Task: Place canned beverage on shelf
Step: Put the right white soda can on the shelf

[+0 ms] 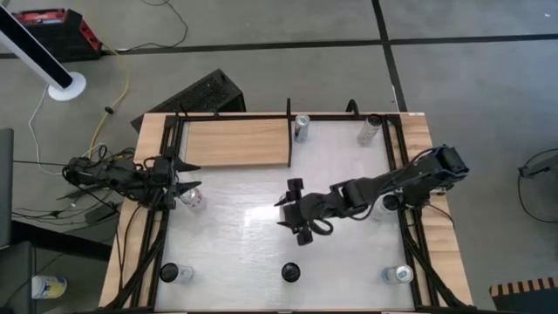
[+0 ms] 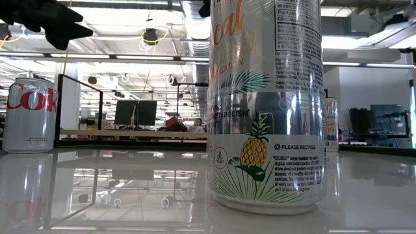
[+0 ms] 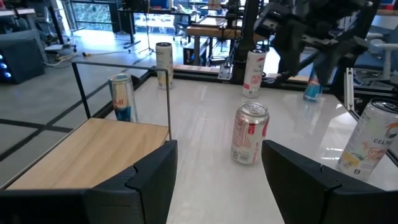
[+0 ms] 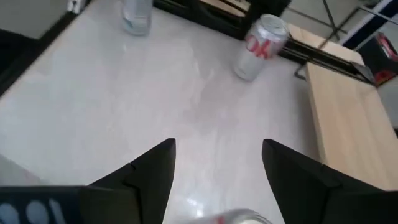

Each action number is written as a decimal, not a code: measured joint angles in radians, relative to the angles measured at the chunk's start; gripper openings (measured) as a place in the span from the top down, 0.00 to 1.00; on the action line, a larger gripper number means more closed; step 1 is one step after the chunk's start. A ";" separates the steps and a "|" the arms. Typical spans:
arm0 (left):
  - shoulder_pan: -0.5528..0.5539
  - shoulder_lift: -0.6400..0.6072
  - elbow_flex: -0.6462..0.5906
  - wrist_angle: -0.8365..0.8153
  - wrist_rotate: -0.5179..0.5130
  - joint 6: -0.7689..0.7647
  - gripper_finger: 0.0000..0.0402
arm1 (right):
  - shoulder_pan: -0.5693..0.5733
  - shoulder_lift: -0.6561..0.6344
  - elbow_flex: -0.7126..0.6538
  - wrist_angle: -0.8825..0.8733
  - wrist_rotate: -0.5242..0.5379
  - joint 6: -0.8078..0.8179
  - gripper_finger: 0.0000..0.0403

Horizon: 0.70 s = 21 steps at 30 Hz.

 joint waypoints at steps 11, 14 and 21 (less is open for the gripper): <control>0.000 0.000 0.000 0.001 0.001 0.000 0.45 | -0.098 -0.005 0.000 -0.181 -0.028 0.161 0.34; 0.000 0.000 0.000 0.001 0.001 0.000 0.45 | -0.117 0.000 -0.002 -0.210 -0.090 0.182 0.34; 0.000 0.000 0.000 0.001 0.001 0.000 0.45 | -0.122 -0.006 0.000 -0.192 -0.113 0.145 0.34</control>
